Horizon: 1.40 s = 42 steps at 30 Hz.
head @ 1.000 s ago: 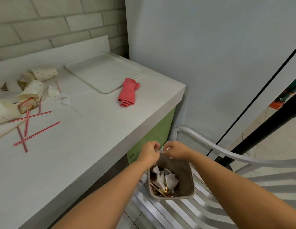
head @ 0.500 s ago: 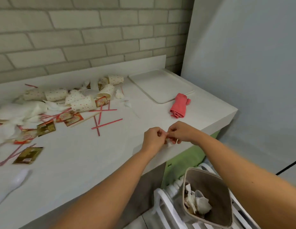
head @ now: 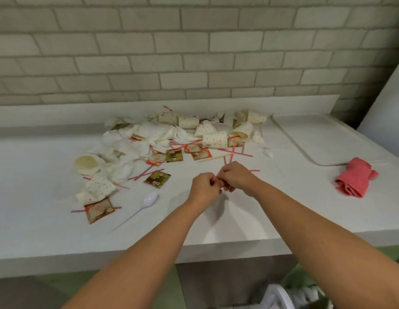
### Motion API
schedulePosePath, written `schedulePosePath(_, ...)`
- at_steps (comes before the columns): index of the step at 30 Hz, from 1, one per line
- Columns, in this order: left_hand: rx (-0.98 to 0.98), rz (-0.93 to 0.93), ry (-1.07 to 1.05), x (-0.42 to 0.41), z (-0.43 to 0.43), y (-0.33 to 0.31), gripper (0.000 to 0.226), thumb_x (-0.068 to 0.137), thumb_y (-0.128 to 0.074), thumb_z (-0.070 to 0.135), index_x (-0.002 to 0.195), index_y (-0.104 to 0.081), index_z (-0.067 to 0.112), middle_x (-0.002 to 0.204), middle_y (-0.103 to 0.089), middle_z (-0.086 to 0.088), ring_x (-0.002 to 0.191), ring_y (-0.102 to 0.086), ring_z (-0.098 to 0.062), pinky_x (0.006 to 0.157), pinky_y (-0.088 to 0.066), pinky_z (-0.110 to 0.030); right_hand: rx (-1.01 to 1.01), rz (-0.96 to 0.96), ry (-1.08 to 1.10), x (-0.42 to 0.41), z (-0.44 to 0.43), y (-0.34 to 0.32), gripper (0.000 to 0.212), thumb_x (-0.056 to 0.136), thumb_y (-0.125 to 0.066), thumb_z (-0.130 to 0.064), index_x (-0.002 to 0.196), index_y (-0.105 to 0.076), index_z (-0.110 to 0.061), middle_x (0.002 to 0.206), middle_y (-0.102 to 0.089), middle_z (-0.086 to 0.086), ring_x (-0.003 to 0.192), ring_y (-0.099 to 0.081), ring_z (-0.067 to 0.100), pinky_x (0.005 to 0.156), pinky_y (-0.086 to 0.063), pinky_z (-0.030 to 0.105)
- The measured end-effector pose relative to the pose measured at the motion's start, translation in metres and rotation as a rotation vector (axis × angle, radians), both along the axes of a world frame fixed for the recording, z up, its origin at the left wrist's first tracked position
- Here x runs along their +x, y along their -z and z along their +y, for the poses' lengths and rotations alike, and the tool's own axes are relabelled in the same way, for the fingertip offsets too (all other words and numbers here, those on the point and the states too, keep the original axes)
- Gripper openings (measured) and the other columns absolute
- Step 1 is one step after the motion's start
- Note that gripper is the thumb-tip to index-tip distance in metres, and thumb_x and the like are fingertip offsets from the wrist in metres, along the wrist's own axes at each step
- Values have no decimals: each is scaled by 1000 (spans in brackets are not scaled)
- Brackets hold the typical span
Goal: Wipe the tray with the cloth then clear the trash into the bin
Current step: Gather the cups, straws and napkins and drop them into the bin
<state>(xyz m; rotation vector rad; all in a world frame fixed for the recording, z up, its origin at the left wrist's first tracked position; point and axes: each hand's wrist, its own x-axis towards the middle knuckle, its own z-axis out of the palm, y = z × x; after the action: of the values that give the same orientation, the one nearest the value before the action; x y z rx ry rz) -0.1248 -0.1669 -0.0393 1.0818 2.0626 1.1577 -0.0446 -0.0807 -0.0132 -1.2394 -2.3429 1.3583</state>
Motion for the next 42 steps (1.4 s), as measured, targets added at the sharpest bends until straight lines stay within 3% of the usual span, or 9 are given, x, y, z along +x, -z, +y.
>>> schedulePosePath(11, -197, 299, -196, -124, -77, 10, 3, 84, -63, 15, 85, -64, 13, 92, -63, -3, 83, -52, -14, 70, -39, -21, 51, -34, -217, -120, -42, 17, 16, 92, -52, -7, 80, -63, -7, 63, -57, 4, 56, -51, 15, 49, -40, 21)
schedulePosePath(18, -395, 307, -105, -150, -97, 25, 44, 73, -75, 32, 106, -58, 9, 102, -56, -2, 98, -57, -20, 84, -46, -30, 135, -90, -248, -160, -44, 33, 25, 90, -51, -7, 65, -55, -10, 73, -57, 9, 68, -51, 20, 56, -40, 24)
schedulePosePath(23, -402, 276, -59, -157, -93, 28, 19, 79, -69, 23, 82, -52, 14, 90, -53, 0, 81, -48, -15, 59, -34, -20, 229, -75, -243, -180, -41, 42, 12, 90, -54, -8, 93, -65, -11, 95, -53, 2, 85, -49, 15, 54, -35, 16)
schedulePosePath(25, -405, 282, -56, -160, -90, 27, 14, 85, -62, 18, 84, -50, 12, 91, -51, -2, 82, -47, -16, 56, -30, -19, 324, -99, -246, -186, -38, 47, 12, 89, -57, -11, 98, -65, -12, 105, -54, 6, 90, -50, 16, 62, -42, 20)
schedulePosePath(28, -369, 194, -113, -167, -87, 23, 2, 92, -48, 9, 94, -49, 9, 98, -54, -11, 82, -52, -20, 58, -37, -22, 468, -217, -247, -193, -37, 52, 36, 86, -64, -25, 119, -60, -13, 139, -39, 11, 123, -42, 26, 98, -43, 35)
schedulePosePath(31, -305, 121, -163, -179, -91, 10, 19, 95, -36, 4, 112, -43, 4, 107, -54, -17, 79, -55, -23, 56, -42, -25, 490, -402, -279, -197, -37, 54, 57, 85, -64, -41, 132, -47, -14, 148, -27, 11, 135, -29, 31, 106, -34, 43)
schedulePosePath(35, -303, 266, -249, -208, -99, -7, 29, 97, -32, 7, 123, -43, 0, 121, -54, -21, 101, -54, -31, 73, -37, -30, 485, -469, -330, -204, -35, 53, 48, 86, -62, -36, 125, -49, -12, 135, -40, 10, 116, -44, 27, 94, -40, 38)
schedulePosePath(37, -339, 306, -298, -224, -106, -13, 35, 99, -35, 22, 128, -41, 2, 129, -50, -19, 114, -50, -32, 84, -40, -34, 508, -468, -361, -206, -36, 51, 39, 86, -60, -29, 120, -52, -10, 125, -48, 9, 101, -49, 22, 84, -42, 33)
schedulePosePath(42, -556, 406, -382, -255, -135, -10, 88, 75, -62, 63, 137, -34, 7, 131, -47, -12, 118, -50, -27, 90, -45, -37, 565, -480, -457, -207, -40, 50, 43, 87, -57, -17, 128, -46, -16, 132, -38, 10, 118, -46, 29, 97, -40, 38)
